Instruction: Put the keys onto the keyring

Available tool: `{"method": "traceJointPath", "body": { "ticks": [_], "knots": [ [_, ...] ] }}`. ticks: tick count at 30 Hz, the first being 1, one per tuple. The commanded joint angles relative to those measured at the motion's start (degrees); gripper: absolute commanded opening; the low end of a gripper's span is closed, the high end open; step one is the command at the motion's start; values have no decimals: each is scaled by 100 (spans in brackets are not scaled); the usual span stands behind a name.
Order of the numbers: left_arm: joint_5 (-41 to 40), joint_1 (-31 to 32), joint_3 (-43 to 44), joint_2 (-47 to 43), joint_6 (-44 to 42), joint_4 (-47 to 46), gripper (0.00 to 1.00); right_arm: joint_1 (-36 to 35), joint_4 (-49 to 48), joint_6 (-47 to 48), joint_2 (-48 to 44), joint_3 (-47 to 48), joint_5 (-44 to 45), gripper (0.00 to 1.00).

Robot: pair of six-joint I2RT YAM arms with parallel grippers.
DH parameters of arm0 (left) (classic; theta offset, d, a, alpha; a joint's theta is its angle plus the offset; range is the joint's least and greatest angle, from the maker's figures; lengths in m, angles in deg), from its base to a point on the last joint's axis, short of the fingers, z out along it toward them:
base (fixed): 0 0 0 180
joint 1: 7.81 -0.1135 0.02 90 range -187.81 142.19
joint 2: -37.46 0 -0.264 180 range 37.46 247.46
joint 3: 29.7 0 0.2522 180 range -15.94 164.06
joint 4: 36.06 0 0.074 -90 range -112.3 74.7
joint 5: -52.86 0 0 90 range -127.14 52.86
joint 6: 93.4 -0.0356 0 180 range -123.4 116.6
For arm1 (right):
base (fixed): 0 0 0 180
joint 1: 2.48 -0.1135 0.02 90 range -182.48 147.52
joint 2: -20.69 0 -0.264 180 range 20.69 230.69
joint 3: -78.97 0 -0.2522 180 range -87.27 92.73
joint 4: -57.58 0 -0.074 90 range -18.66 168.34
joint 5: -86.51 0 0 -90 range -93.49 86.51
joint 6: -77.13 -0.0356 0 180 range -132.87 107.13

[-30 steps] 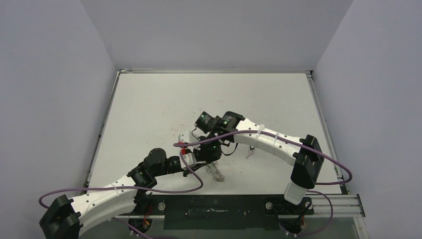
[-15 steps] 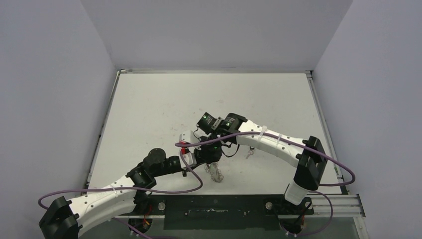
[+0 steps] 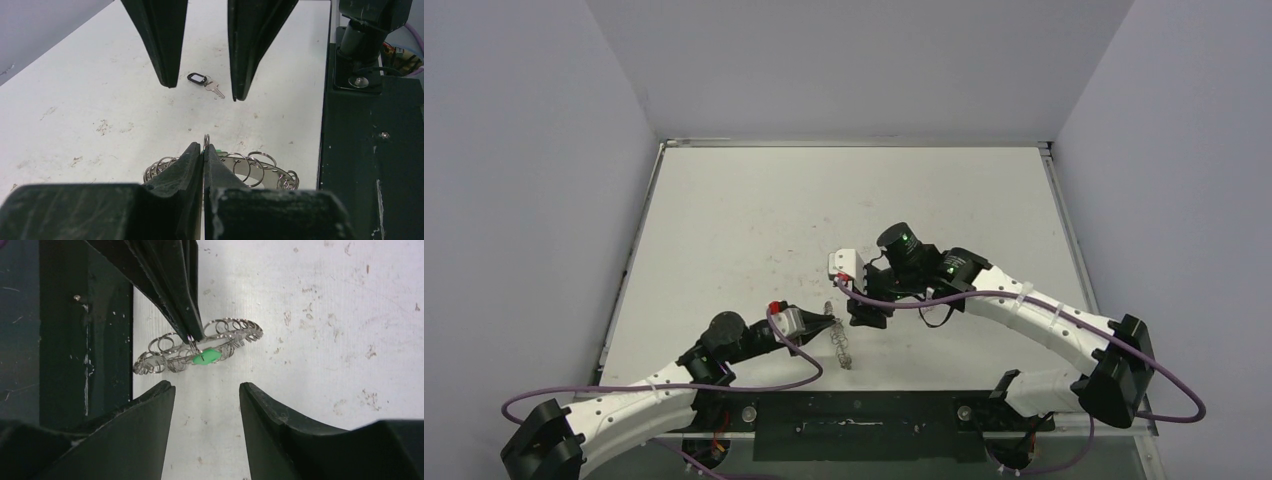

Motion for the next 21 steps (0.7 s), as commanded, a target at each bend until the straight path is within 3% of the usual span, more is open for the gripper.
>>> {"method": "traceJointPath", "body": {
  "ticks": [1, 6, 15, 21],
  "knots": [
    [-134, 32, -22, -27, 223, -1065, 0, 46, -842, 335, -145, -260, -704, 48],
    [-153, 33, -59, -42, 301, -1227, 0, 55, -1098, 407, -53, -397, -1027, 36],
    [-169, 36, -64, -60, 347, -1199, 0, 62, -1599, 216, 124, -461, -1232, 26],
    [-178, 33, -67, -75, 347, -1184, 0, 64, -1509, 244, 255, -369, -1333, 0]
  ]
}}
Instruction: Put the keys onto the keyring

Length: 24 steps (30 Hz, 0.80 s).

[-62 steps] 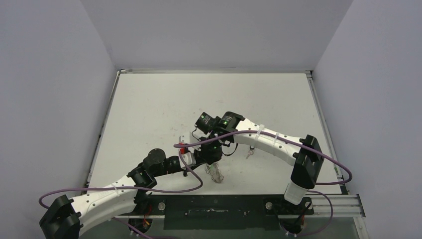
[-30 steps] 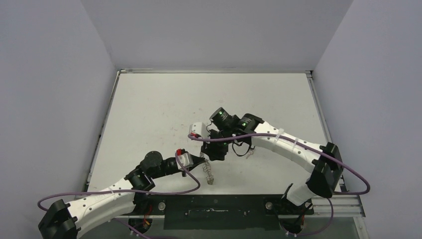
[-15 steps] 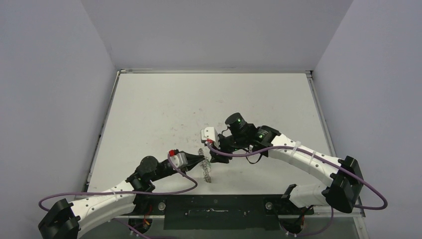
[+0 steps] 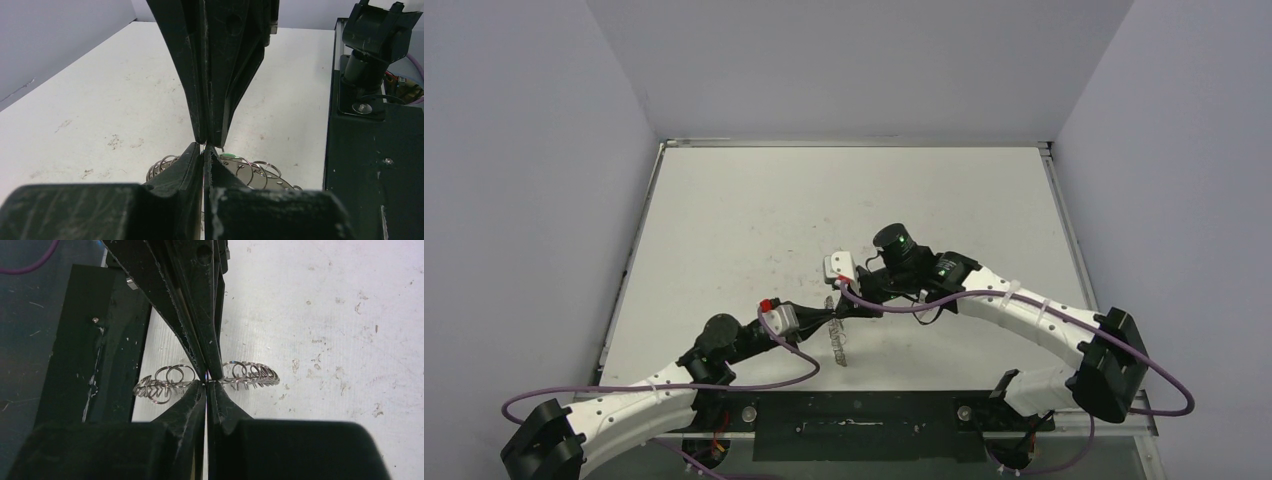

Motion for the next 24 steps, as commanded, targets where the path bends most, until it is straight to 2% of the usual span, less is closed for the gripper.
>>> {"method": "traceJointPath", "body": {
  "ticks": [1, 7, 13, 18, 24],
  "knots": [
    [3, 36, 10, -107, 81, -491, 0, 29, -164, 76, 126, 103, -246, 0],
    [-90, 37, 46, -333, -12, -109, 1, 31, 502, 226, 175, 391, 1, 0],
    [-156, 37, 375, -705, -383, 1110, 18, -56, 1743, 375, 467, 1147, 548, 0],
    [-109, 37, 723, -663, -720, 1940, 20, -372, 3034, 428, 989, 2011, 1372, 0],
    [151, 35, 956, -228, -807, 1962, 21, -635, 3832, 133, 1699, 2919, 1974, 0]
  ]
}}
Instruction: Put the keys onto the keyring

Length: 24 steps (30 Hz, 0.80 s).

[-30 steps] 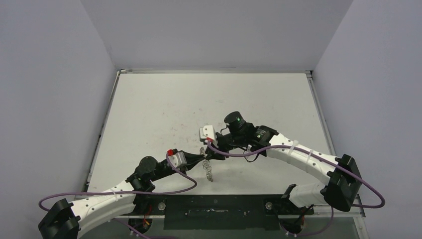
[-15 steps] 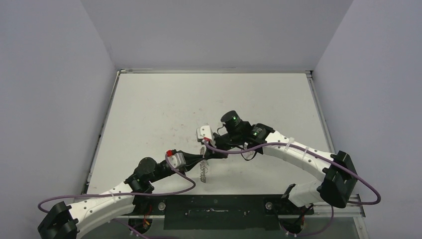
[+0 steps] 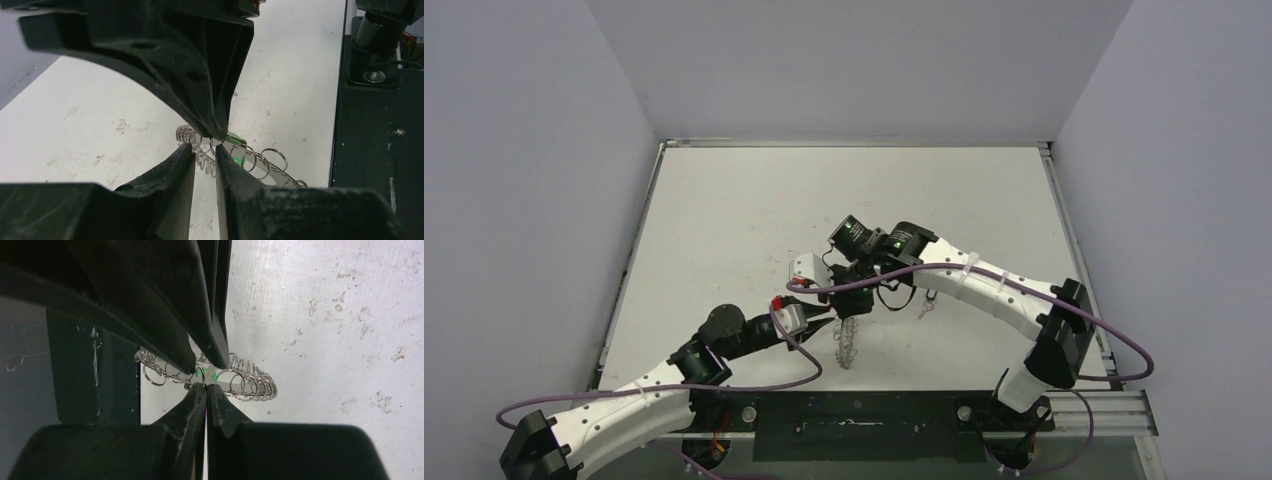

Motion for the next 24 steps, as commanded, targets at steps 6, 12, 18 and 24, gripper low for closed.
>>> {"method": "traceJointPath", "body": {
  "ticks": [6, 12, 18, 24],
  "knots": [
    [430, 37, 341, 647, -78, -218, 21, -192, 675, -266, 387, 812, 460, 0],
    [449, 46, 334, 777, -62, -456, 20, -233, 528, -265, 328, 696, 353, 0],
    [560, 41, 288, 903, 86, -886, 20, -246, 529, -282, 355, 695, 363, 0],
    [641, 45, 310, 1051, 88, -1014, 1, -253, 494, -275, 327, 696, 414, 0]
  ]
}}
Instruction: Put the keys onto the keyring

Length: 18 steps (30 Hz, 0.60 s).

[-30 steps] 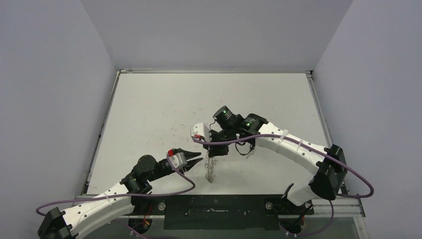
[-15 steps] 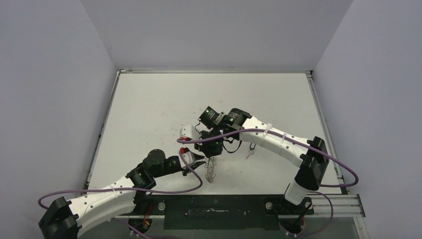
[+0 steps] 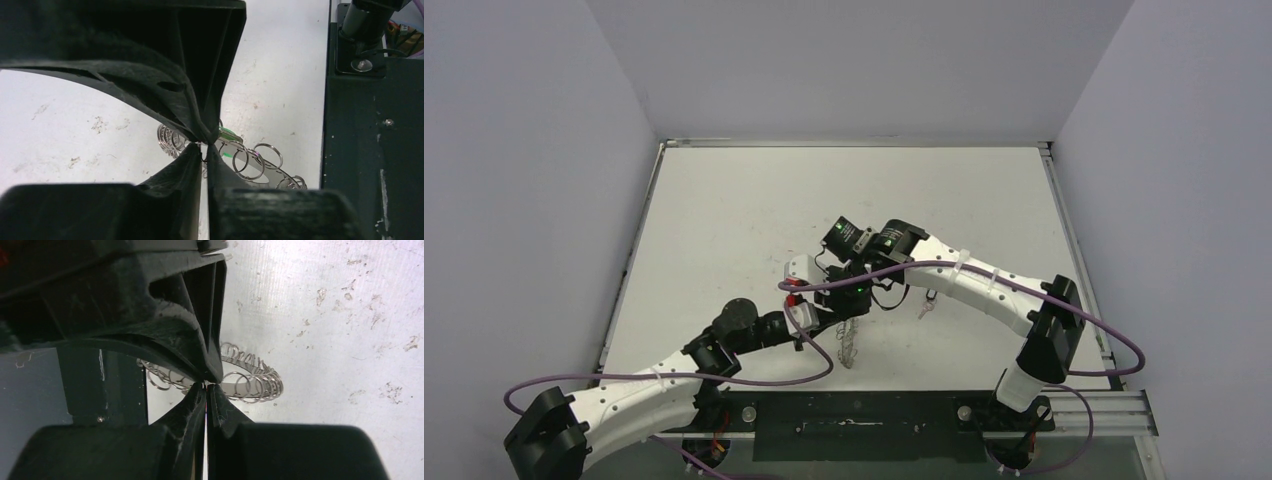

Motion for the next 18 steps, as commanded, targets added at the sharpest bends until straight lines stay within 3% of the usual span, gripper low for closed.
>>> {"method": "traceJointPath", "body": {
  "ticks": [1, 3, 11, 14, 18],
  "knots": [
    [252, 25, 229, 76, 49, -525, 0, -41, -59, -27, -146, 84, 122, 0],
    [243, 20, 204, 77, 62, -589, 0, -38, -173, -58, -207, 10, 259, 4],
    [-91, 26, -235, -95, 352, -1348, 0, 455, -1938, -321, -1521, -1491, 16, 49],
    [-158, 28, -378, -85, 436, -1728, 0, 699, -2802, -280, -2187, -2254, -429, 55],
    [-162, 33, -450, -63, 449, -2073, 0, 811, -3308, -188, -2698, -2843, -808, 54]
  ]
}}
